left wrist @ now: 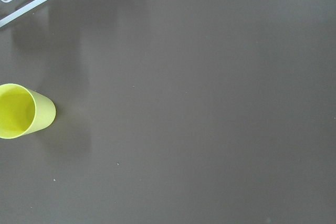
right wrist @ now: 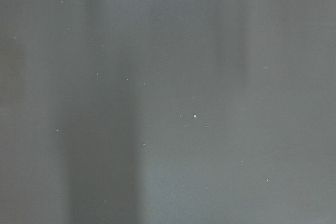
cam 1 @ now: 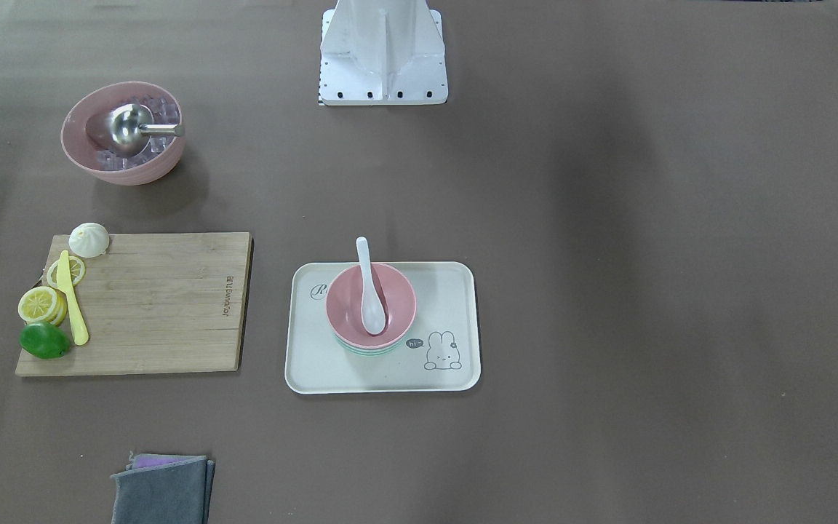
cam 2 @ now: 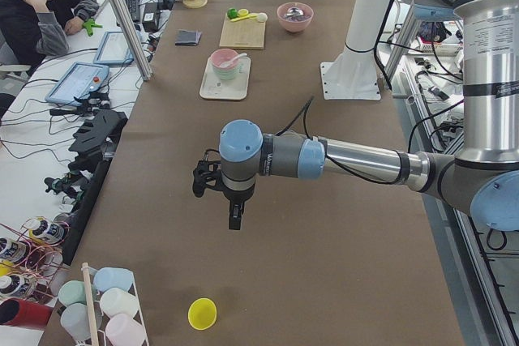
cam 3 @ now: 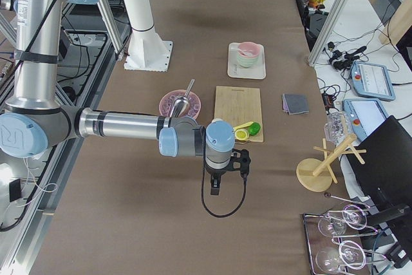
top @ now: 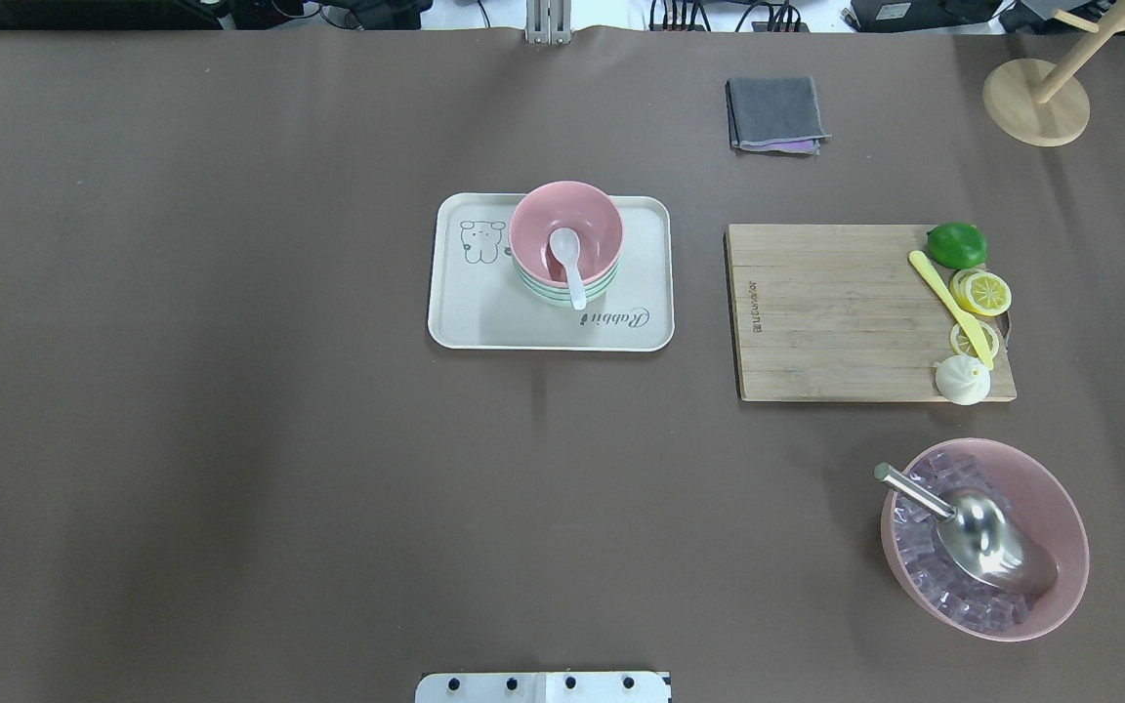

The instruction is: Stack pink bowl on green and place spoon

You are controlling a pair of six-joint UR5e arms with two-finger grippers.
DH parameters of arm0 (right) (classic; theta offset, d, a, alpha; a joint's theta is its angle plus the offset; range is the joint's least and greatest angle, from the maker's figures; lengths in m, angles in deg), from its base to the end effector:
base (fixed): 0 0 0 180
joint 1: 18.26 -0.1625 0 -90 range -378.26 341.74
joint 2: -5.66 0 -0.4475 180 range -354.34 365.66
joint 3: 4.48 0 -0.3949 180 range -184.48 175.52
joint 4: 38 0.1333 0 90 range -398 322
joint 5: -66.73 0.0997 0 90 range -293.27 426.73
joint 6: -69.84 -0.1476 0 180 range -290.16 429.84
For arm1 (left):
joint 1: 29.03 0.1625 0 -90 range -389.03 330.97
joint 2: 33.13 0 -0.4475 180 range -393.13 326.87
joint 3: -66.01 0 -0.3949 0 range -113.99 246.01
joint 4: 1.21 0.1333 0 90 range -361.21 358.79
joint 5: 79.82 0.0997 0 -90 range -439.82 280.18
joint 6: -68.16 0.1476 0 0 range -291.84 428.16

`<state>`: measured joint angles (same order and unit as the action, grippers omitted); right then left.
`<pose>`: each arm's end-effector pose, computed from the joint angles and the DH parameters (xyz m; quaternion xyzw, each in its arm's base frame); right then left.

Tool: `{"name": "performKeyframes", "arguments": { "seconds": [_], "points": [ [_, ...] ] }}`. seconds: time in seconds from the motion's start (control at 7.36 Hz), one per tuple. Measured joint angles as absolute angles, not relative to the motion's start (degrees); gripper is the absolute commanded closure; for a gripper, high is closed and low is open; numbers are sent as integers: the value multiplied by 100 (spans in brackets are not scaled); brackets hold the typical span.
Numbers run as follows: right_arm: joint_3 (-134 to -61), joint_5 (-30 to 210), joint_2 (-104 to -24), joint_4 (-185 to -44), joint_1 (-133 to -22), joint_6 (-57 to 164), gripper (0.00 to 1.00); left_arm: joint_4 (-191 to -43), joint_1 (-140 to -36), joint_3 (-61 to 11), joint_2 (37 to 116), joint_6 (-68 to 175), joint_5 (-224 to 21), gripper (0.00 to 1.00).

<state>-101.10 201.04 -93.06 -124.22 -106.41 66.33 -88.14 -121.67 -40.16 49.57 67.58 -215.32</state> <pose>0.0163 -0.4303 0.7219 -0.0041 -0.3773 0.0079 0.9261 -0.0484 -0.4412 0.6383 0.0536 0.3853 -0.0063 0.9212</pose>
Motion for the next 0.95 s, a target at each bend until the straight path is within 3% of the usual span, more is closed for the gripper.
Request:
{"name": "performKeyframes", "arguments": {
  "seconds": [0.95],
  "points": [
    [-10084,20104,-9322,-12422,-10641,6641,0,-8805,-12167,-3950,4951,6760,-21525,1]
  ]
}}
